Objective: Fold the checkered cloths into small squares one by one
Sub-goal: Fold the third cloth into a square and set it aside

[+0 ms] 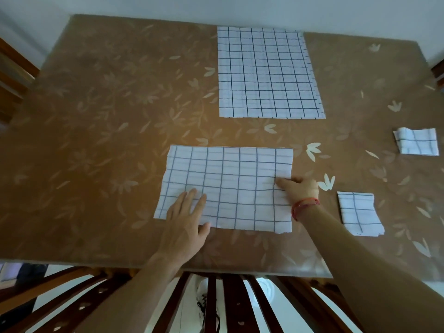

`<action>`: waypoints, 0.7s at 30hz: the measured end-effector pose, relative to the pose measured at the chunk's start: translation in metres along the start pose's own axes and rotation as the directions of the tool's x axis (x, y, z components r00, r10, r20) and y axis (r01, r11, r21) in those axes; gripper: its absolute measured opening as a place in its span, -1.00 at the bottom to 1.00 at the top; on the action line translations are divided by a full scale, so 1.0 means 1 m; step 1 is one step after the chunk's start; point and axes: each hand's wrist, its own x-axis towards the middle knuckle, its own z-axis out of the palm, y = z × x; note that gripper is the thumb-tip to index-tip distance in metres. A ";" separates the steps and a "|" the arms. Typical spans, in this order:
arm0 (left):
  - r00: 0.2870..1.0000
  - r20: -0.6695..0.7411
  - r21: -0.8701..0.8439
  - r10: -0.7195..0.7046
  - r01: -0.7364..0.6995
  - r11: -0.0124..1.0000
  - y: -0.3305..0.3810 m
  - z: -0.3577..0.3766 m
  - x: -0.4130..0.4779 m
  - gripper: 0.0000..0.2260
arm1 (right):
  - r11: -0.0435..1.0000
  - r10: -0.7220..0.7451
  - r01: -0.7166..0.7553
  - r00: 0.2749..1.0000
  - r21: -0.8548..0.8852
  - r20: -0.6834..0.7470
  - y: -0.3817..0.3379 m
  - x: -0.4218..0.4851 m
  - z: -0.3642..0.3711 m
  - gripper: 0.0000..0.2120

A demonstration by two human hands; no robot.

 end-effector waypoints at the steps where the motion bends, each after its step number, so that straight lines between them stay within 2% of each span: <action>1: 1.000 -0.010 0.033 0.010 -0.009 0.999 0.003 -0.003 0.002 -0.36 | 0.999 0.005 -0.004 1.000 0.036 -0.031 0.000 -0.004 -0.004 -0.89; 3: 0.999 -0.015 0.099 0.037 -0.035 0.994 0.010 -0.008 0.004 -0.31 | 0.995 0.034 -0.026 0.997 0.101 -0.075 0.002 -0.011 -0.012 -0.85; 6: 0.992 0.052 0.024 0.112 -0.113 0.993 0.022 0.001 0.004 -0.25 | 0.962 0.174 -0.153 0.982 0.226 -0.078 0.010 -0.021 -0.017 -0.83; 9: 0.987 0.065 0.012 0.145 -0.146 0.989 0.037 0.011 0.002 -0.20 | 0.884 0.310 -0.303 0.950 0.355 0.038 0.023 -0.034 -0.017 -0.85; 12: 0.995 0.053 -0.016 0.088 -0.087 0.996 0.053 0.019 -0.002 -0.22 | 0.794 0.376 -0.397 0.916 0.461 0.141 0.032 -0.056 -0.015 -0.83; 16: 0.996 0.066 -0.097 -0.057 0.064 0.993 0.061 0.021 -0.008 -0.37 | 0.724 0.353 -0.443 0.897 0.529 0.267 0.040 -0.081 -0.012 -0.88; 19: 0.996 0.080 -0.117 -0.035 0.044 0.992 0.055 0.020 -0.013 -0.44 | 0.739 0.242 -0.467 0.857 0.486 0.455 0.041 -0.092 -0.018 -0.98; 21: 0.997 0.079 -0.145 0.001 0.010 0.989 0.047 0.022 -0.016 -0.44 | 0.773 0.176 -0.460 0.817 0.437 0.549 0.047 -0.092 -0.025 -0.96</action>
